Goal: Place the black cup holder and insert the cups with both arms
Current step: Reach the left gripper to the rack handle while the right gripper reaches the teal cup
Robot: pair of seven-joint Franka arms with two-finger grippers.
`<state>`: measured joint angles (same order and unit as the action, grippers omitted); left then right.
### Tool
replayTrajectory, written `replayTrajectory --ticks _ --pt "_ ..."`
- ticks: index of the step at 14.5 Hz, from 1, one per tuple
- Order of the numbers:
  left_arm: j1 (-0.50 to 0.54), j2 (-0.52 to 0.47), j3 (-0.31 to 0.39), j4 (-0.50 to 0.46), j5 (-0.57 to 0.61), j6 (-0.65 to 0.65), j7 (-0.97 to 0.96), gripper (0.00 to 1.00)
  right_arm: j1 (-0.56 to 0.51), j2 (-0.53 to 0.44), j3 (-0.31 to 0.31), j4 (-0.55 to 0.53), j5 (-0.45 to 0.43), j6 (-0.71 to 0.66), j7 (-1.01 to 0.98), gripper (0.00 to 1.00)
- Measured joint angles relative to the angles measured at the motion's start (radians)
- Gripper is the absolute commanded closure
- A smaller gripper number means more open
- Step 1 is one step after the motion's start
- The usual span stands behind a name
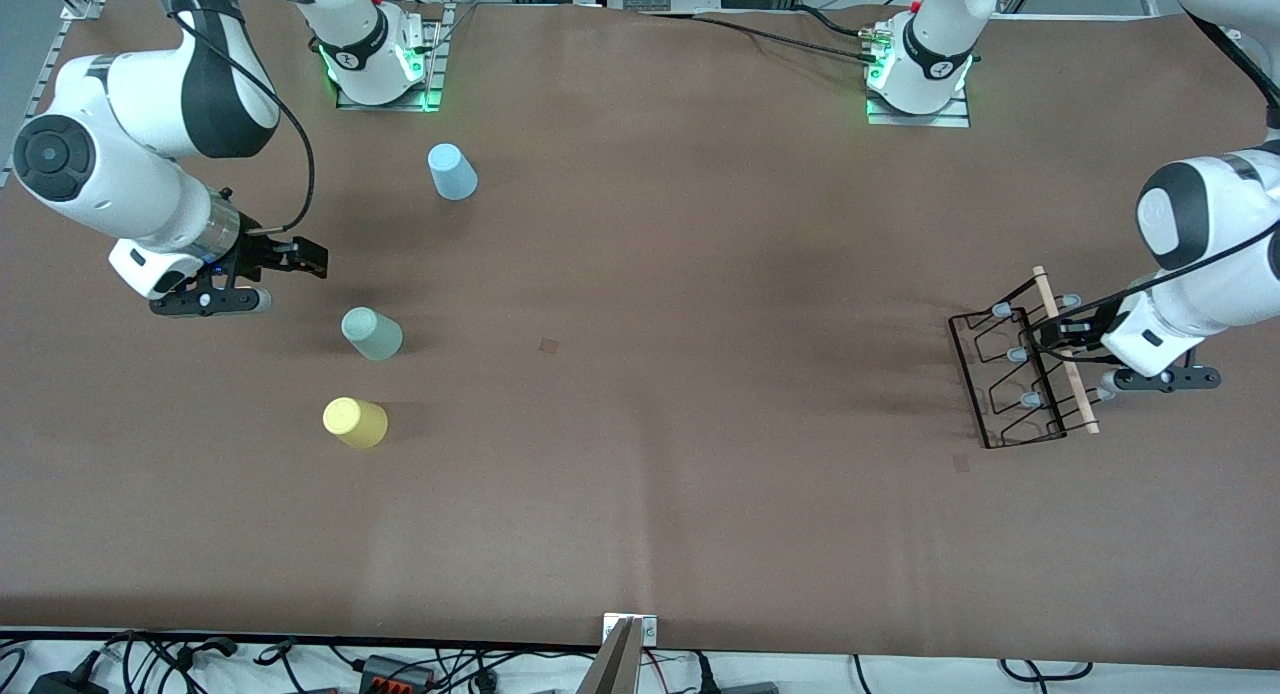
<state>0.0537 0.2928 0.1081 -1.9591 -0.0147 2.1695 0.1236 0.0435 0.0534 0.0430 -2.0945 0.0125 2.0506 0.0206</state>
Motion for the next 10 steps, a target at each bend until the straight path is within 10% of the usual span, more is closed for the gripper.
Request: replayTrajectory --ticks 5,10 --pt "-0.002 -0.011 -0.003 -0.006 0.0 0.006 0.0 0.98 -0.001 0.006 -0.002 -0.074 0.0 0.137 0.007 0.0" --pt "-0.002 -0.012 -0.003 -0.007 0.0 0.007 -0.001 0.99 -0.001 0.053 -0.004 -0.105 0.0 0.303 0.008 0.0"
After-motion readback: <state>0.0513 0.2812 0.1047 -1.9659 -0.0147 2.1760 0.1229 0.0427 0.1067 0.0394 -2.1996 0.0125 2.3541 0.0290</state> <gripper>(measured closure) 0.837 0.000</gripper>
